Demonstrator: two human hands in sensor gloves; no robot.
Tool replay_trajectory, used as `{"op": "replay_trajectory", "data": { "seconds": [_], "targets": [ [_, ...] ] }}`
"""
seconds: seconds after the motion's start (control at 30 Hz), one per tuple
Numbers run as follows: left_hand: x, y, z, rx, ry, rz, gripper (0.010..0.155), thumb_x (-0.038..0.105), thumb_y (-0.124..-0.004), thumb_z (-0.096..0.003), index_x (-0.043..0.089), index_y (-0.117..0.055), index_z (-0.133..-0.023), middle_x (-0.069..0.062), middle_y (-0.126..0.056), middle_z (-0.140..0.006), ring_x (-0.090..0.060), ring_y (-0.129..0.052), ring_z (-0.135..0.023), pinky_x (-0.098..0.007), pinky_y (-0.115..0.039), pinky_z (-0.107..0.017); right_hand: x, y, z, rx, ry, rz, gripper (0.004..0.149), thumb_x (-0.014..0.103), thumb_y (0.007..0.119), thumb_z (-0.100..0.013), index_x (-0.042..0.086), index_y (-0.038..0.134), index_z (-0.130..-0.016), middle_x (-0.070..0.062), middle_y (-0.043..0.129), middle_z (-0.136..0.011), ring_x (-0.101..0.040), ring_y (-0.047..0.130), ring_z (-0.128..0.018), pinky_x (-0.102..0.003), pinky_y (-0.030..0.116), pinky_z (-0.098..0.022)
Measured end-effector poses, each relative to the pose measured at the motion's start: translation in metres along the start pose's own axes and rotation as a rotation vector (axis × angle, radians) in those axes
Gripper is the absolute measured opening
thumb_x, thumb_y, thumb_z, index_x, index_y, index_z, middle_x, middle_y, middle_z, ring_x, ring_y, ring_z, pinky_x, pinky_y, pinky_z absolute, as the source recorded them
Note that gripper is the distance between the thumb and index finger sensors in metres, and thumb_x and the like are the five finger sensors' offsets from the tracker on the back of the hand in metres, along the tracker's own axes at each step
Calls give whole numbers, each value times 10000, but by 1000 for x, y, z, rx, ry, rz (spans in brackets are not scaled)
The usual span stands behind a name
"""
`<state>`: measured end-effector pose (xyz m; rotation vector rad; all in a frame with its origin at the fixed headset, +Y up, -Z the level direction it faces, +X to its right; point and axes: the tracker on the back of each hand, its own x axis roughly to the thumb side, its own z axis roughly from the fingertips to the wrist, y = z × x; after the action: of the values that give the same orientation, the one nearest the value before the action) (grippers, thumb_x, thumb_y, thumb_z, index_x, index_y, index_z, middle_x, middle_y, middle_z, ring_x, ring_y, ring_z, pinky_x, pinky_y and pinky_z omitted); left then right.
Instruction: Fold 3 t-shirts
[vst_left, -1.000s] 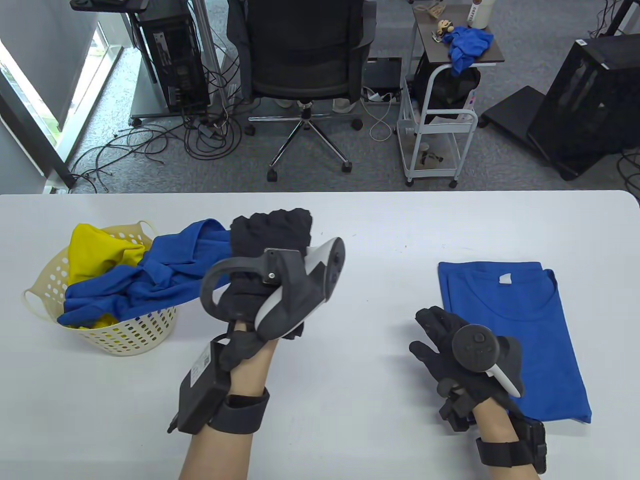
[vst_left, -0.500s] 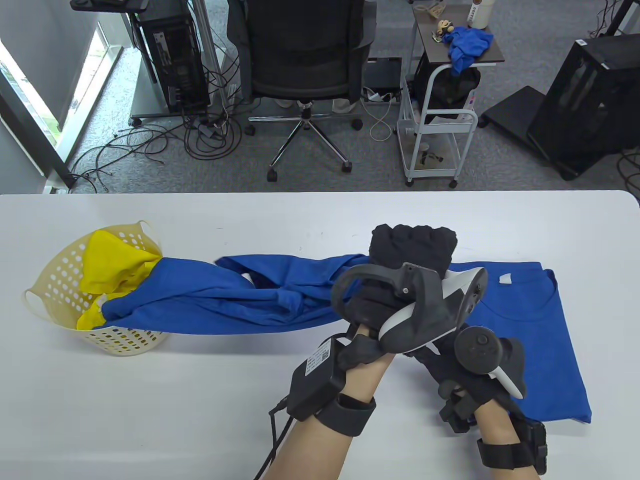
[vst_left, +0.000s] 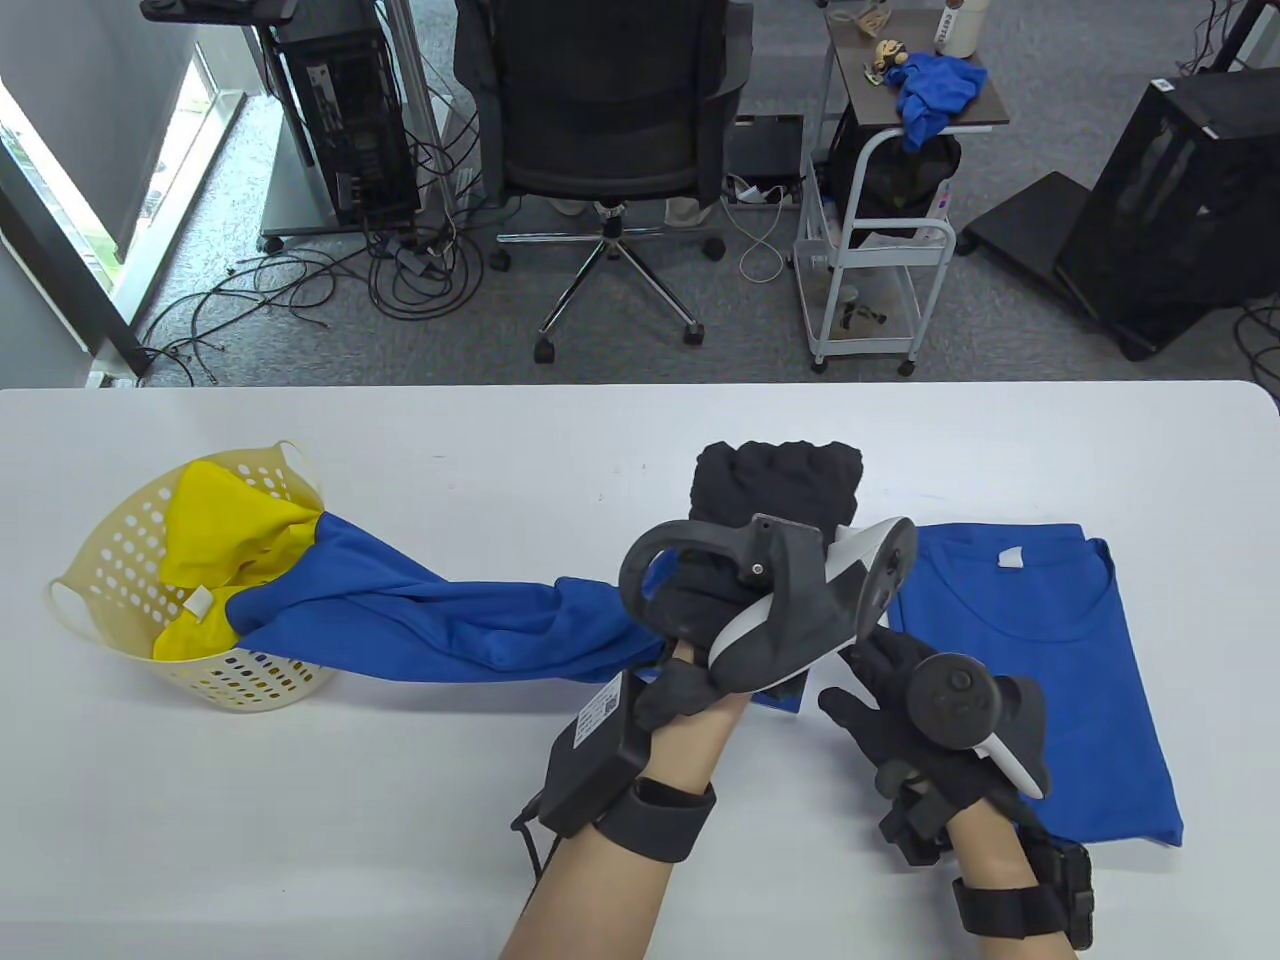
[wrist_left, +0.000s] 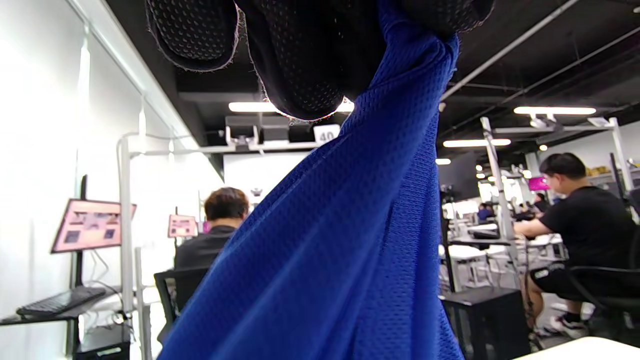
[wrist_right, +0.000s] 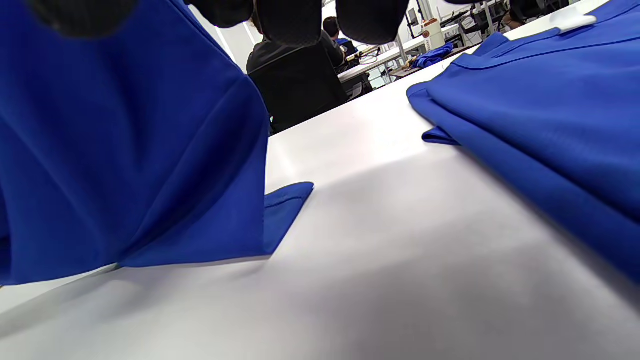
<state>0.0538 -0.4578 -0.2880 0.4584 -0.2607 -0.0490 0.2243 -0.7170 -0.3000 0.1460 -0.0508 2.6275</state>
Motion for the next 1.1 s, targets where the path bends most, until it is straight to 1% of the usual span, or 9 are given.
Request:
{"op": "replay_trajectory", "data": {
  "seconds": [0.23,0.37,0.5,0.67,0.73,0.87,0.97,1.03,1.1],
  "targets": [
    [81,20,2,16,-187,176,421,461,-603,-482,383,-650,-893,137,-864,-810,-84,-883,-782,-438,-715,-728,-9,-5,1,-17,21,-35,649,546,723,-426,331,511,-1001,-8,541,-1117,-429,531,-1042,-700,398,-744],
    [92,29,6,29,-217,234,422,464,-601,-489,390,-641,-902,141,-856,-825,-81,-875,-799,-439,-706,-737,-13,-7,1,-32,36,-45,652,546,720,-429,331,500,-1004,-8,536,-1119,-429,530,-1042,-701,395,-744],
    [58,28,-3,94,-110,108,420,464,-621,-477,384,-669,-886,135,-880,-800,-88,-897,-773,-443,-725,-715,-16,-8,2,-42,65,-57,643,537,719,-434,324,507,-1003,-15,539,-1117,-432,535,-1038,-701,398,-741],
    [-20,16,-14,57,112,-81,418,480,-646,-471,382,-695,-873,130,-899,-772,-90,-911,-744,-444,-733,-702,-23,-15,3,-98,109,-60,647,527,735,-437,322,504,-1005,-16,540,-1115,-430,546,-1033,-705,396,-739],
    [-55,7,-12,20,197,-102,418,489,-657,-470,379,-708,-869,128,-908,-757,-92,-917,-731,-446,-736,-695,-21,-21,5,-155,109,-67,652,521,751,-436,319,506,-1005,-13,548,-1111,-426,552,-1030,-700,401,-741],
    [-99,-7,-4,-41,270,-111,418,496,-666,-468,380,-719,-866,128,-920,-737,-93,-927,-713,-446,-742,-687,-3,-24,10,-201,36,-37,583,505,782,-430,314,613,-954,-3,614,-1069,-394,607,-1007,-686,432,-739],
    [-120,-16,4,-79,289,-118,419,494,-667,-468,377,-719,-867,126,-918,-740,-94,-925,-716,-447,-741,-688,20,-9,9,-102,-74,52,415,481,799,-422,317,786,-803,19,772,-949,-349,728,-934,-670,494,-721],
    [-126,-20,8,-87,286,-125,420,494,-668,-467,378,-719,-867,127,-920,-739,-94,-926,-717,-447,-742,-688,33,8,7,11,-123,108,393,482,794,-421,309,816,-773,13,797,-925,-355,741,-920,-670,505,-712],
    [-129,-23,12,-89,280,-135,419,492,-668,-468,377,-720,-867,124,-920,-740,-95,-926,-717,-449,-740,-689,44,25,6,125,-156,178,463,525,768,-410,293,799,-809,-12,762,-961,-384,706,-939,-687,484,-709]
  ]
}}
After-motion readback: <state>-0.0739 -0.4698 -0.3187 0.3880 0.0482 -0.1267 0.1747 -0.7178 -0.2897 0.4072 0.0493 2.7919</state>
